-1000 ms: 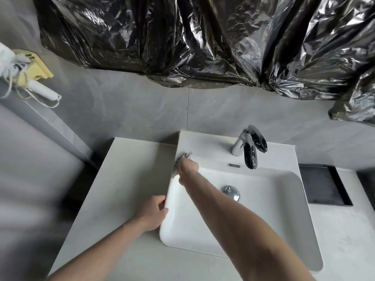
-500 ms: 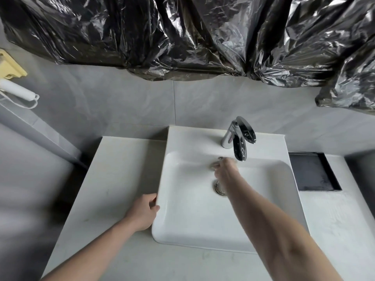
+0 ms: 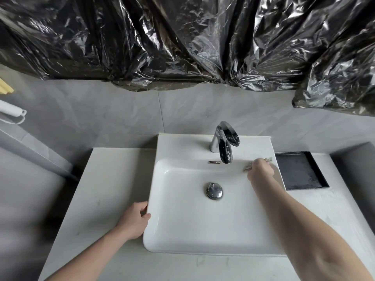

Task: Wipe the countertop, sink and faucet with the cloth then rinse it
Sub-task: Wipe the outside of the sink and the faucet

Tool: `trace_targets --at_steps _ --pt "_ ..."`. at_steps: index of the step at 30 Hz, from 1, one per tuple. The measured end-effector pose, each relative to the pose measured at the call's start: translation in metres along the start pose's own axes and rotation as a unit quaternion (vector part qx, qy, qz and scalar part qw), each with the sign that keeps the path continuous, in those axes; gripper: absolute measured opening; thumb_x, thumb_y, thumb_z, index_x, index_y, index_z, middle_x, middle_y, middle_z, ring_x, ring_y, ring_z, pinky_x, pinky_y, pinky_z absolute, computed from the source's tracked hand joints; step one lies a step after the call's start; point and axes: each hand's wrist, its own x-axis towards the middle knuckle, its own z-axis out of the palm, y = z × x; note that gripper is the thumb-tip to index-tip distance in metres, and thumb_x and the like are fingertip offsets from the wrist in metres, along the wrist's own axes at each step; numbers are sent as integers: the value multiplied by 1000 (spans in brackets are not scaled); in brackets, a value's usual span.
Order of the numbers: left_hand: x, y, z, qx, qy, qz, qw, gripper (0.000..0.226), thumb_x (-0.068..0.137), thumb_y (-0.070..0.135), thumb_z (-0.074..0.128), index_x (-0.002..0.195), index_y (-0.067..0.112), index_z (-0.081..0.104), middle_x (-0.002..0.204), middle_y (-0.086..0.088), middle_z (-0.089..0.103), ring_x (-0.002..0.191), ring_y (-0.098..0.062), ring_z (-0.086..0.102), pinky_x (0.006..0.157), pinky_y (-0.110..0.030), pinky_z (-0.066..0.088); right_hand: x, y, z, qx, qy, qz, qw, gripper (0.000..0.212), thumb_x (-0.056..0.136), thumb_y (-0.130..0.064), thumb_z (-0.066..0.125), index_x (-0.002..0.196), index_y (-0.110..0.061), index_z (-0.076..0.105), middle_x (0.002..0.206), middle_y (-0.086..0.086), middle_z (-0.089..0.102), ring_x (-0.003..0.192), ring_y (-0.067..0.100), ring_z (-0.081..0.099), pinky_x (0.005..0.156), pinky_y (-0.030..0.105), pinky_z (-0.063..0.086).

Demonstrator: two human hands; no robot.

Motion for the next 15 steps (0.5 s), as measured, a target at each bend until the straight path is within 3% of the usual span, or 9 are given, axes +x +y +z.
trace_targets --at_steps 1,3,5,8,11,13,15 --pt "0 -1 0 0 2 0 1000 19 86 18 56 95 27 70 86 19 75 94 -13 71 87 -32 57 0 -2 1 19 16 31 999 17 103 -8 49 89 -16 52 49 -5 63 41 -17 53 29 11 37" --pt "0 -1 0 -2 3 1 1000 20 86 18 57 96 29 71 87 21 76 94 -11 71 88 -31 57 0 -5 3 32 75 38 996 13 99 -8 50 96 -12 62 67 4 60 25 7 51 24 20 36" --pt "-1 -1 -1 -4 0 1 1000 22 87 19 57 98 31 72 89 22 76 95 -9 71 89 -31 57 2 -5 4 48 86 18 995 20 95 -2 49 96 -9 67 68 15 61 24 16 46 29 21 38" --pt "-2 -2 -1 -2 0 -1 1000 22 85 21 56 99 30 71 90 21 76 95 -12 71 89 -32 57 -30 -17 0 60 11 -83 995 25 101 -18 60 77 -12 65 57 5 65 44 21 54 42 23 44" --pt "-4 2 1 -2 14 0 1000 23 88 18 58 100 31 74 92 19 77 96 -11 71 85 -29 56 -52 -47 -6 78 -58 -187 978 26 107 -13 53 84 -9 63 63 4 63 50 18 54 42 21 41" --pt "-6 4 2 0 26 -2 1000 21 89 16 60 101 26 75 93 15 78 95 -14 72 82 -29 55 -65 -69 -7 14 -85 -291 953 24 106 -19 54 85 -16 63 65 -1 58 53 11 48 51 25 40" --pt "-6 5 2 6 32 -5 999 19 89 19 60 101 21 75 93 10 78 95 -18 72 83 -32 57 -79 -83 -4 -111 -107 -394 906 19 104 -25 54 89 -23 67 66 -8 56 58 2 44 59 20 41"
